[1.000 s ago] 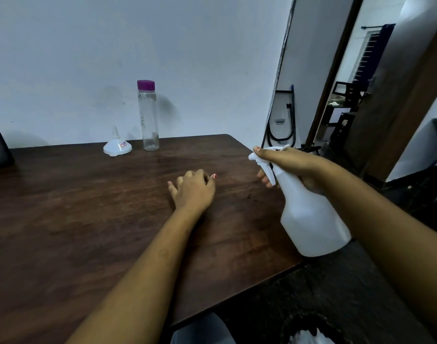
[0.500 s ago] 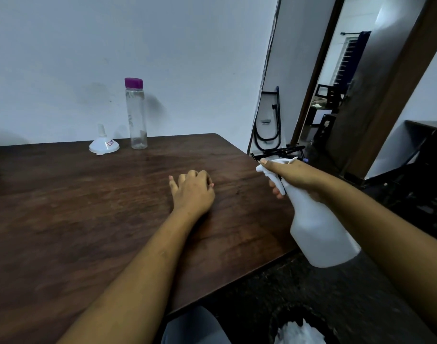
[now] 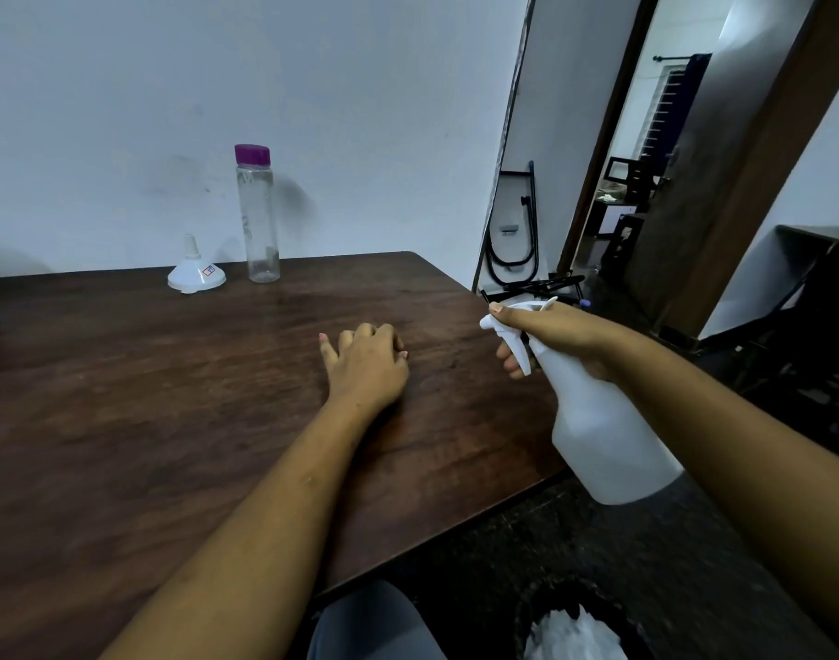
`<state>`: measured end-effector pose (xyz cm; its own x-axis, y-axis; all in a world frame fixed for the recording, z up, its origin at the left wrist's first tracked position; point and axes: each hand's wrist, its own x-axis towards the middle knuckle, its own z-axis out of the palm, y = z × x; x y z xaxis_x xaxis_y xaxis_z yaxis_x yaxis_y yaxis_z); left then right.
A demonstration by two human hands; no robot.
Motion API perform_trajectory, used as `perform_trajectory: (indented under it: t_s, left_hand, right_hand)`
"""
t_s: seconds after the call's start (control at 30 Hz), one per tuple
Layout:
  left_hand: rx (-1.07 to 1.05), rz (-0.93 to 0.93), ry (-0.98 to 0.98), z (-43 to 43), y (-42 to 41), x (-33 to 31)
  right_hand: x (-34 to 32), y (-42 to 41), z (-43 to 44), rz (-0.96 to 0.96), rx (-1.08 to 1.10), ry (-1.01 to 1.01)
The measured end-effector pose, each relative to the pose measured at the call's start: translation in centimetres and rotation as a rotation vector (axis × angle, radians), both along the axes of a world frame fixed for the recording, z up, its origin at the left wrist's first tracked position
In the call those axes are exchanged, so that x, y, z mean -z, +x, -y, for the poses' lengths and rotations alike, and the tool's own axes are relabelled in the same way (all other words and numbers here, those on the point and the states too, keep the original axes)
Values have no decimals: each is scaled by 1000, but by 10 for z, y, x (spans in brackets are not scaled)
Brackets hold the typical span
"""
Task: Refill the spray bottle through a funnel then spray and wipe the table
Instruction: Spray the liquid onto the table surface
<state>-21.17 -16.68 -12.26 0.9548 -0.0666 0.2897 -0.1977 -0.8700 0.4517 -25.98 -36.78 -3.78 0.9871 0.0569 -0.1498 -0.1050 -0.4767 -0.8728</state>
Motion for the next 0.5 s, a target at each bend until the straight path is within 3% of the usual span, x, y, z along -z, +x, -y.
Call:
perform_trajectory:
  t_s: [0.17, 0.37, 0.5]
  left_hand:
    - [-2, 2, 1, 0, 1, 1]
    - [-3, 4, 4, 1, 0, 0]
    - [-3, 0, 4, 0, 1, -1]
  right_hand:
    - [7, 4, -3, 97, 24, -175]
    - [6, 4, -1, 0, 10, -2]
    - [9, 3, -4, 124, 54, -61]
